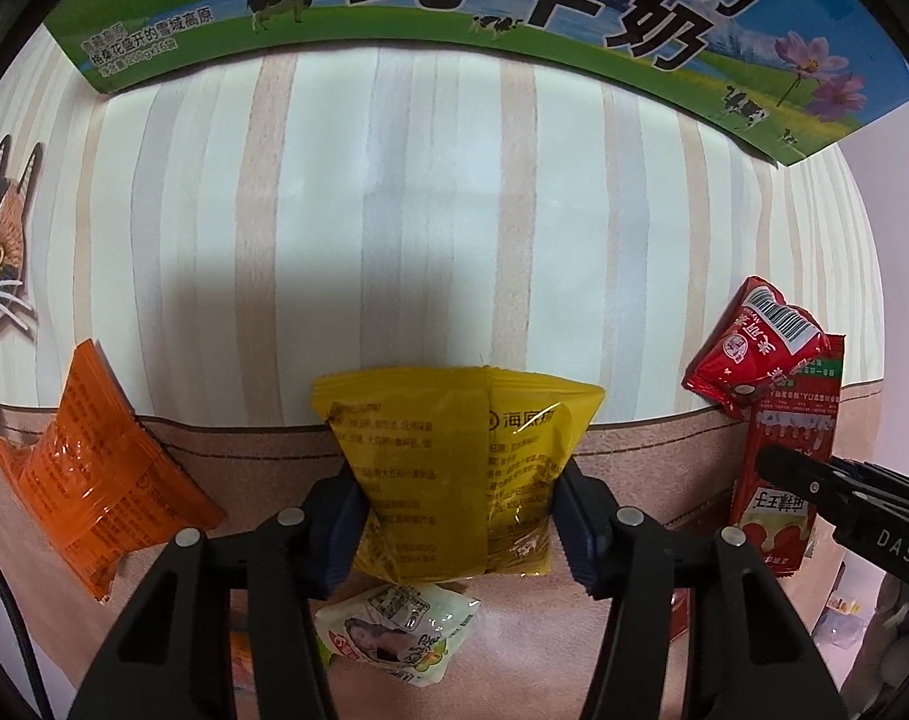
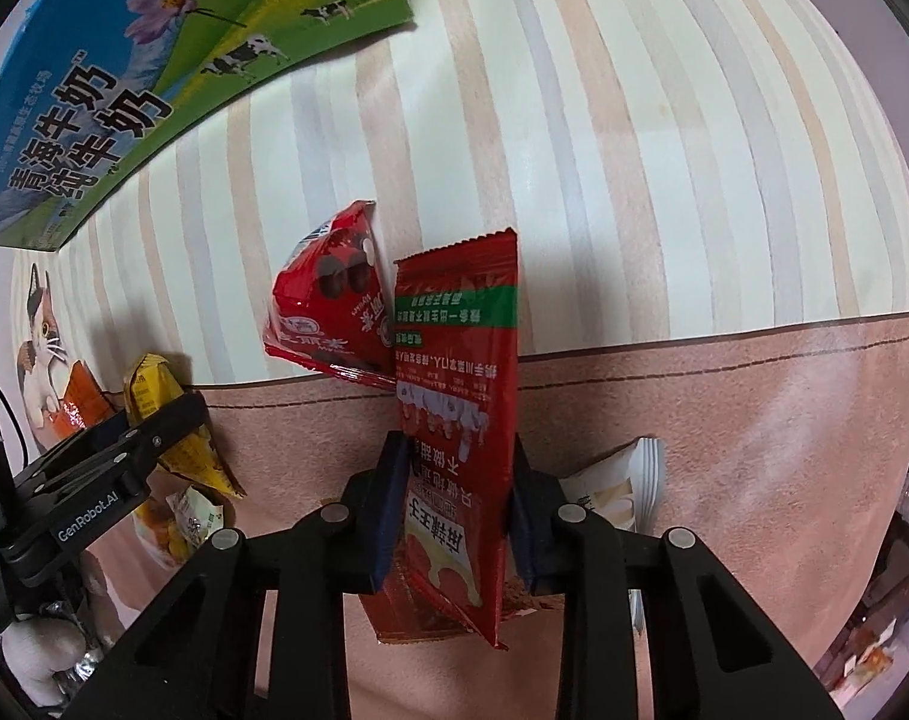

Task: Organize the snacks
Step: 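Grasp the yellow chip bag with the left tool while the right grasps the red packet, then lift both packets and carry them toward the cardboard box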

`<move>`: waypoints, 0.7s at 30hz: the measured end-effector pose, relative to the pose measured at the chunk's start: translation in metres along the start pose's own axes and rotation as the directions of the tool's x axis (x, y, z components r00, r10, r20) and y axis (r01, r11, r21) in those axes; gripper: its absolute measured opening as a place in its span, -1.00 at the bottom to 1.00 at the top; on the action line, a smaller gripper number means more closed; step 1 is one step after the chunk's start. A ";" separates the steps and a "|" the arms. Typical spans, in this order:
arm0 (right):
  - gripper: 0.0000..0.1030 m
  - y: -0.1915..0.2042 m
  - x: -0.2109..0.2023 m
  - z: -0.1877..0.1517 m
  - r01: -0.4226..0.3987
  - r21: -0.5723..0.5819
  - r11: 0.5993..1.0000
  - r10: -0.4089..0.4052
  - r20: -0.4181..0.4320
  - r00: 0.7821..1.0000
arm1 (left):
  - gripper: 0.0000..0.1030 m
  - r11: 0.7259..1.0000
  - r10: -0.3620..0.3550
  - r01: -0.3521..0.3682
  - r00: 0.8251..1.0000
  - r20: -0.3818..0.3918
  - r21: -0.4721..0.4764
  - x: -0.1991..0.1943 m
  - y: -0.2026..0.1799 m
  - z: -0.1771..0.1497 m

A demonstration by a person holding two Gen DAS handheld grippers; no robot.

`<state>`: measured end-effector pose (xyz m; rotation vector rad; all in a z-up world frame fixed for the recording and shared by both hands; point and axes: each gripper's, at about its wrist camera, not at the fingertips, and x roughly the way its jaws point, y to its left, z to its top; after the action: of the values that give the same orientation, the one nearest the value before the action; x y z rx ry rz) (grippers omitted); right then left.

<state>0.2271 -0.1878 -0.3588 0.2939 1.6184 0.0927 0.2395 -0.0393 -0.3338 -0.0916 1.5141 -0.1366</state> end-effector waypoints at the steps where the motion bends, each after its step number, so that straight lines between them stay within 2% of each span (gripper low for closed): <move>1: -0.39 0.000 0.000 0.001 -0.005 0.005 1.000 0.005 -0.002 1.000 | 0.02 1.000 -0.001 0.001 1.000 0.001 0.001 -0.001 0.001 0.000; 5: -0.53 -0.003 0.000 0.004 -0.039 0.028 0.999 0.039 0.000 0.999 | 0.02 1.000 -0.013 0.013 1.000 0.007 0.009 -0.004 0.008 -0.002; 7: -0.65 -0.009 -0.005 0.003 -0.057 0.035 0.998 0.057 0.008 0.998 | 0.02 0.999 -0.037 0.037 0.999 -0.009 0.010 -0.009 0.008 -0.005; 10: -0.72 -0.012 -0.020 -0.003 -0.085 0.025 0.996 0.084 0.028 0.996 | 0.02 0.996 -0.088 0.088 0.995 -0.050 -0.017 -0.011 0.016 -0.016; 12: -0.75 -0.012 -0.030 -0.009 -0.098 0.010 0.995 0.098 0.039 0.994 | 0.02 0.995 -0.097 0.096 0.993 -0.060 -0.022 -0.012 0.020 -0.025; 17: -0.74 -0.009 -0.029 -0.013 -0.107 -0.033 0.994 0.107 0.009 0.994 | 0.02 0.996 -0.094 0.094 0.993 -0.068 -0.006 -0.011 0.020 -0.032; 18: -0.69 -0.010 -0.023 -0.011 -0.112 -0.008 0.994 0.112 -0.004 0.994 | 0.02 0.996 -0.091 0.091 0.993 -0.072 -0.005 -0.009 0.019 -0.032; 20: -0.49 -0.013 -0.010 -0.006 -0.141 0.028 0.990 0.141 -0.022 0.990 | 0.02 0.996 -0.087 0.087 0.993 -0.076 -0.003 -0.007 0.018 -0.028; 21: -0.48 -0.013 -0.004 -0.003 -0.138 0.040 0.990 0.140 -0.030 0.990 | 0.02 0.996 -0.085 0.085 0.994 -0.076 0.000 -0.006 0.017 -0.027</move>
<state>0.2221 -0.2013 -0.3579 0.4365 1.6319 0.1740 0.2133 -0.0208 -0.3316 -0.1497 1.5864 -0.2124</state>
